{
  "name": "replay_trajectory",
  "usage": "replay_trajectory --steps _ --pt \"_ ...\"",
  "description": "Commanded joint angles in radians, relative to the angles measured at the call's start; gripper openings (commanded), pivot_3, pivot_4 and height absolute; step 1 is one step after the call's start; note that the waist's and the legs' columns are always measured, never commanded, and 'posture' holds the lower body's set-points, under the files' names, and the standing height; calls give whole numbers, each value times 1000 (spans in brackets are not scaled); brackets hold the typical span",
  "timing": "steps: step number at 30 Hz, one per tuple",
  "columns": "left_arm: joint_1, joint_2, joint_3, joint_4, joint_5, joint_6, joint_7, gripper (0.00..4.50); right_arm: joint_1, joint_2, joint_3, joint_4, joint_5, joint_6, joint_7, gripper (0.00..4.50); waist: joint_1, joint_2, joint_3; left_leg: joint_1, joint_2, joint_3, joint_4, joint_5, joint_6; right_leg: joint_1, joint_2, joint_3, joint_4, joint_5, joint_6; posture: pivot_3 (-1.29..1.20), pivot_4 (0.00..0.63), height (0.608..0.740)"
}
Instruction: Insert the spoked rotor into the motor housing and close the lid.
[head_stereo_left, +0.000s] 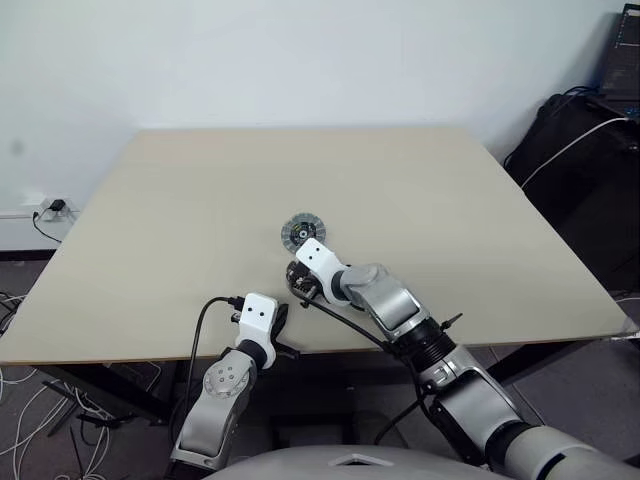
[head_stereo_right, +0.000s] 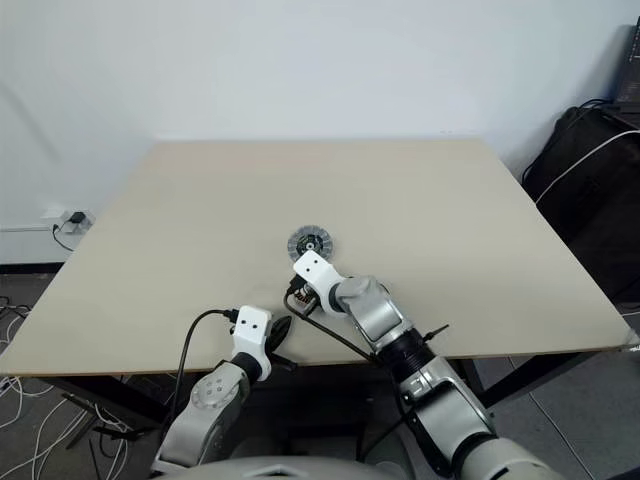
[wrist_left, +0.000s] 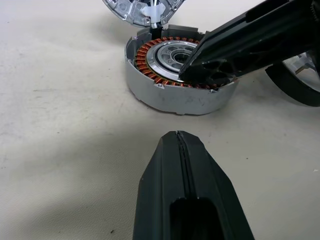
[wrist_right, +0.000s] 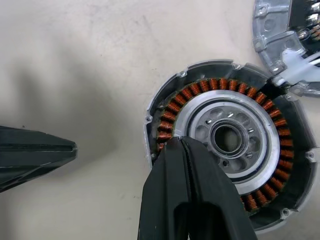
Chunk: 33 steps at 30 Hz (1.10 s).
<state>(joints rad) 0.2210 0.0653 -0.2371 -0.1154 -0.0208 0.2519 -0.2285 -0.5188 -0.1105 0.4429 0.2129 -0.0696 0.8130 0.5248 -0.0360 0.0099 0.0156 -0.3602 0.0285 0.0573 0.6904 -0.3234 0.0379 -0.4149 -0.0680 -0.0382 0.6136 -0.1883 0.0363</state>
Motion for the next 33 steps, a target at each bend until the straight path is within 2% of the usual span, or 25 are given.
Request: replay_trajectory --steps 1,9,16,20,33 --pt "-3 0 -1 -19 -6 -13 -4 0 20 -3 -72 -92 7 -53 -54 18 1 0 0 0 0 0 0 0 0 0 0 0 0 0 0 0 0 740" --pt "11 12 5 -35 -9 -8 -6 0 233 -55 -311 -310 53 -103 -178 18 11 -1 1 -1 0 0 0 -1 1 0 0 0 -1 -2 4 0 0 740" --pt "6 24 -6 -34 -10 8 -32 0 397 -83 -440 -474 117 -65 -207 2097 8 -1 1 0 1 0 0 -1 1 0 0 0 -1 -3 4 0 0 740" --pt "-2 31 -11 -32 -8 20 -48 0 434 -14 -556 -492 205 22 -254 3317 10 -1 1 0 1 1 0 -1 1 0 0 0 -1 -3 4 0 0 740" --pt "-2 37 -6 -49 -7 43 -52 0 422 86 -726 -364 381 109 -316 3317 10 0 2 0 1 0 0 -1 1 0 0 0 -1 -3 4 0 0 740"
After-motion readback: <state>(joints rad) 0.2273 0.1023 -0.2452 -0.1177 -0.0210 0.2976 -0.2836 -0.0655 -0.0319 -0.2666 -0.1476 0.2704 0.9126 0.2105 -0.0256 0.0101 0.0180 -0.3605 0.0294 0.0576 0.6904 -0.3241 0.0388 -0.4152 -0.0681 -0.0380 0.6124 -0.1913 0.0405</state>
